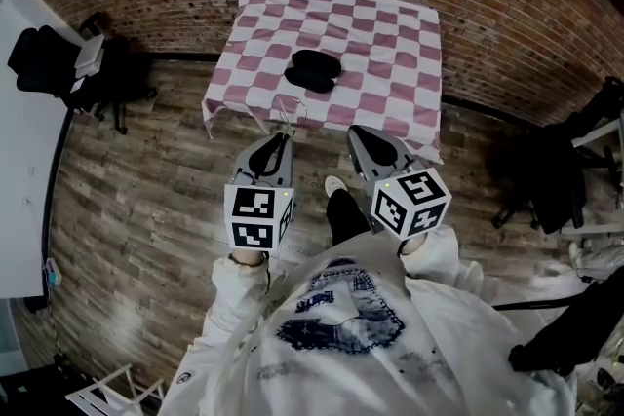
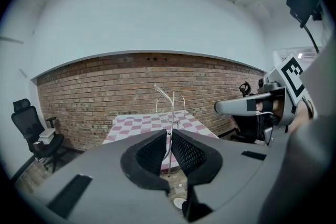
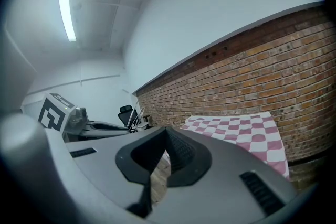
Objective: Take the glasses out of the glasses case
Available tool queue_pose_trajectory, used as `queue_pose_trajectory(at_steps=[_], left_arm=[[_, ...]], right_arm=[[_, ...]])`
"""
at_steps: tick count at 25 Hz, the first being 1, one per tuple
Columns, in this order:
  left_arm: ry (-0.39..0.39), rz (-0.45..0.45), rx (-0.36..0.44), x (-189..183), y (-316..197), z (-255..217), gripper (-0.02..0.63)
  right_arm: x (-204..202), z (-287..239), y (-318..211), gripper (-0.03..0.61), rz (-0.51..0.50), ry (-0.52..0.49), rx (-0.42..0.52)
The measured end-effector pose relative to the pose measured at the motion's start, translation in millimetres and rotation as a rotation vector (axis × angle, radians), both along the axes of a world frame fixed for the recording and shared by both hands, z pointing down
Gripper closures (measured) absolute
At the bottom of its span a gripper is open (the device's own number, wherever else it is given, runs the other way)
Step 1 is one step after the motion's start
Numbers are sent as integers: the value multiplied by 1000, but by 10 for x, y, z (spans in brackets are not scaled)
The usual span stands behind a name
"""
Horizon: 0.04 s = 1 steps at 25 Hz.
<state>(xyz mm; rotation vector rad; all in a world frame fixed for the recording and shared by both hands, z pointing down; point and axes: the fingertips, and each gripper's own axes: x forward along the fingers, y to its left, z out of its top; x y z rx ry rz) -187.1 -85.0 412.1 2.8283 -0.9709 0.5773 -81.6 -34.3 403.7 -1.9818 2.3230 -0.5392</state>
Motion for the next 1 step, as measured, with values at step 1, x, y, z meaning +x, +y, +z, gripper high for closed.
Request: queue_pose_trajectory(at_steps=[1], left_arm=[[0,2,1,7,-2,6,572]], right_arm=[[6,6,-2,565,2,1,0]])
